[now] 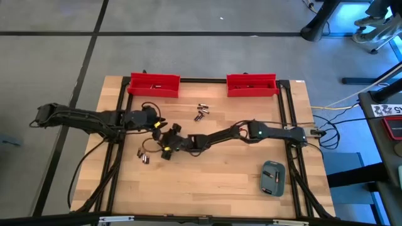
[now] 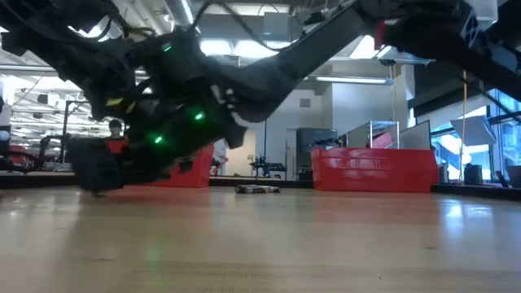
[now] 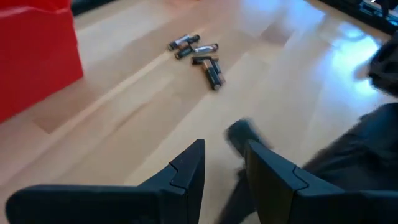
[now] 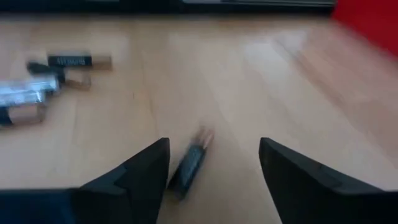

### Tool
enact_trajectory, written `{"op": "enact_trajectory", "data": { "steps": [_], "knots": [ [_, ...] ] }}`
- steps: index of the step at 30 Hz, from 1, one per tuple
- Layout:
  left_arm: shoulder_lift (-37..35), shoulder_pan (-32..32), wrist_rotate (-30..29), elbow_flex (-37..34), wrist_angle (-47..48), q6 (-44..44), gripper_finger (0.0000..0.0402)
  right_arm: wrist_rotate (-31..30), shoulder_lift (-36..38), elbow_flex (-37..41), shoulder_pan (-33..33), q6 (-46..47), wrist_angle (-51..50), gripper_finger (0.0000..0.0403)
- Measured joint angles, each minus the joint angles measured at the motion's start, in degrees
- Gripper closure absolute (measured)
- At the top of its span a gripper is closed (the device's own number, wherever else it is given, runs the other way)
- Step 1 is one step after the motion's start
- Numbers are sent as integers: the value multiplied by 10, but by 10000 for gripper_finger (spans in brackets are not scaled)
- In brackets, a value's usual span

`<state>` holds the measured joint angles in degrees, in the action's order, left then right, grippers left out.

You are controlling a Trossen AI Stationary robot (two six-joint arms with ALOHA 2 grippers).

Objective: Sort batteries
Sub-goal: Put the small black battery into the right red bin

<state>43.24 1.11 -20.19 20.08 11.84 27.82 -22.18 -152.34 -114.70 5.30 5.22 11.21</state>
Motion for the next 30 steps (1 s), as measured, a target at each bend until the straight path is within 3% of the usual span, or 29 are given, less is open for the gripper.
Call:
{"op": "enact_trajectory", "data": {
  "steps": [5,12,15,21,26,30],
  "knots": [
    [0,-28,-27,0,0,21,298,64,-23,-36,-12,19,-47,192],
    [0,-50,-61,0,1,35,298,140,-22,-22,-25,19,-60,372],
    [0,-50,-61,0,13,43,298,143,-17,-22,-26,13,-75,376],
    [0,-50,-78,0,70,89,298,123,27,-20,-22,-46,-215,379],
    [0,-50,-95,0,87,99,298,66,58,-18,-9,-98,-327,379],
    [0,-50,-103,0,86,97,298,58,83,1,-8,-105,-374,379]
  ]
}}
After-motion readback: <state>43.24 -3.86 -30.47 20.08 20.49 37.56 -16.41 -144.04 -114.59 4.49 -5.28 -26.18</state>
